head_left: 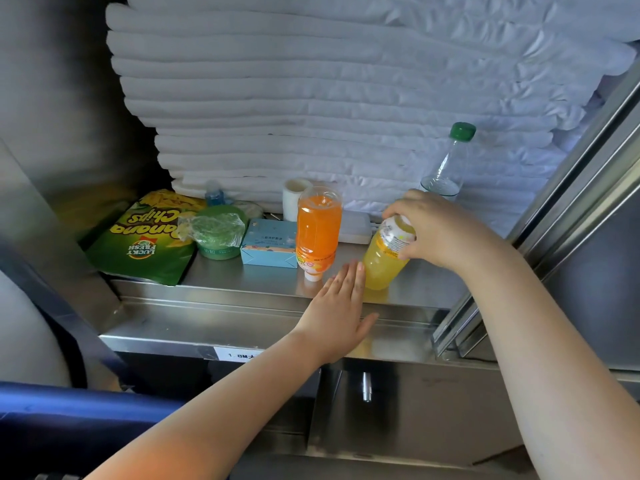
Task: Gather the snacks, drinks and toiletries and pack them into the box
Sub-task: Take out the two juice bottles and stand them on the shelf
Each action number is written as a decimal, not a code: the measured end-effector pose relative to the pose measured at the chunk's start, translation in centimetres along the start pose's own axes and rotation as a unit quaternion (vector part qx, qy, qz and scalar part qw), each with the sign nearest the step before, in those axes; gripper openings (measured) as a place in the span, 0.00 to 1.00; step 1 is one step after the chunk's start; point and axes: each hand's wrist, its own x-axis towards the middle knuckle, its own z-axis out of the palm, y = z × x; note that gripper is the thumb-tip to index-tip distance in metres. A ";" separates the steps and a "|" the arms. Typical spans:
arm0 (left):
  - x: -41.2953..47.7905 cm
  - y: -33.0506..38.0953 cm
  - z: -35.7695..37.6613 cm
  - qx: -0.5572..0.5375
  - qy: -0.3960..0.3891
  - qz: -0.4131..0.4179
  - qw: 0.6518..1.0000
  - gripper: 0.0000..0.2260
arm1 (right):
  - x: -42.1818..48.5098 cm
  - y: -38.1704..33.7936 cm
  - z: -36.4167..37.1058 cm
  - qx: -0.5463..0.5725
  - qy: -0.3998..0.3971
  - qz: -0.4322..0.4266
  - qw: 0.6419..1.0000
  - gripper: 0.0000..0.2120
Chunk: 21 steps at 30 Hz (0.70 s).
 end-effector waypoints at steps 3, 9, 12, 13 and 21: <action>-0.3 0.1 0.7 0.041 -0.010 0.028 0.999 0.31 | 0.1 -0.2 0.0 0.026 0.016 0.002 1.000 0.27; -0.4 -0.3 1.1 0.052 0.010 0.042 0.998 0.30 | -0.2 0.8 -0.5 0.092 0.023 0.020 0.995 0.27; -0.5 -0.2 1.3 0.059 0.017 0.040 0.997 0.30 | -0.3 1.2 -1.2 0.101 0.063 0.019 0.993 0.22; -0.6 -0.2 1.3 0.062 0.018 0.040 0.997 0.31 | -0.3 1.2 -1.3 0.102 0.066 0.021 0.992 0.21; -0.7 -0.2 1.2 0.059 0.026 0.040 0.997 0.30 | 0.2 0.8 -2.0 0.103 0.077 0.058 0.990 0.15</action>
